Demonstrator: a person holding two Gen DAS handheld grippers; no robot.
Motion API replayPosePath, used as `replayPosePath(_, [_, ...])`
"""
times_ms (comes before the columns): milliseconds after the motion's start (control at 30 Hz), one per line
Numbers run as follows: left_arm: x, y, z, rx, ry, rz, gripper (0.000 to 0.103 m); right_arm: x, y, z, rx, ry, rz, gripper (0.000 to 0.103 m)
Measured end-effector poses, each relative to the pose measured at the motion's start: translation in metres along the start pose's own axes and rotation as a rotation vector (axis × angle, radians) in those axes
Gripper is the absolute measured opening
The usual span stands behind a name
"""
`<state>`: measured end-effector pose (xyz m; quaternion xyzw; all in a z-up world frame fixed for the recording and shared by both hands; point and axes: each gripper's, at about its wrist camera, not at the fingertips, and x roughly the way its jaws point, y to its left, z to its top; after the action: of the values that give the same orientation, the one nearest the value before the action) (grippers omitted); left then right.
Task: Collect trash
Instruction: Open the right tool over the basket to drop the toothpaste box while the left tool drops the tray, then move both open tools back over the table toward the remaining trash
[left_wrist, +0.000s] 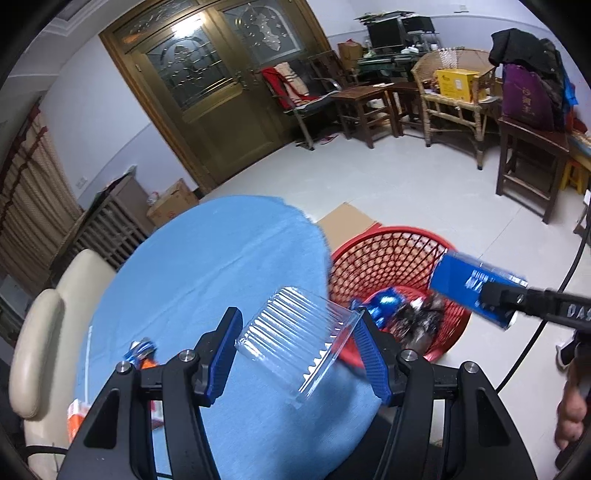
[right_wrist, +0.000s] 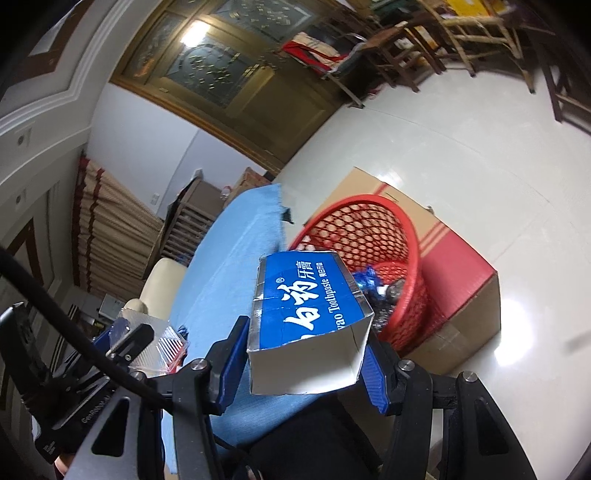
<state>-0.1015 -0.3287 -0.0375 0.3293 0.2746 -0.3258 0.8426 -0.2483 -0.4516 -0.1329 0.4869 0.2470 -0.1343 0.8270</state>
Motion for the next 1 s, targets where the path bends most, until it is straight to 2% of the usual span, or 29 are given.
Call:
replayPosePath(233, [0.029,-0.008,0.025,-0.048,-0.003,-0.114,0.065,0.023,-0.016,0.014,0.064,0.030,-0.019,0.064])
replayPosePath(300, [0.035,-0.006,0.027,-0.063,0.007,-0.125,0.065,0.027,-0.020,0.016,0.093,0.045,0.000,0.069])
replayPosePath(400, [0.036,0.003,0.024,-0.095,0.012,-0.137,0.065,0.029,-0.020,0.018,0.110,0.046,0.021,0.070])
replayPosePath(633, [0.021,0.023,0.003,-0.138,0.002,-0.121,0.066,0.027,-0.012,0.010,0.079,0.054,0.014,0.070])
replayPosePath(767, [0.014,0.035,-0.018,-0.153,0.018,-0.070,0.066,0.026,-0.005,0.006,0.065,0.066,0.010,0.070])
replayPosePath(1000, [0.006,0.066,-0.054,-0.230,0.055,-0.006,0.066,0.028,0.030,0.002,-0.012,0.082,0.035,0.070])
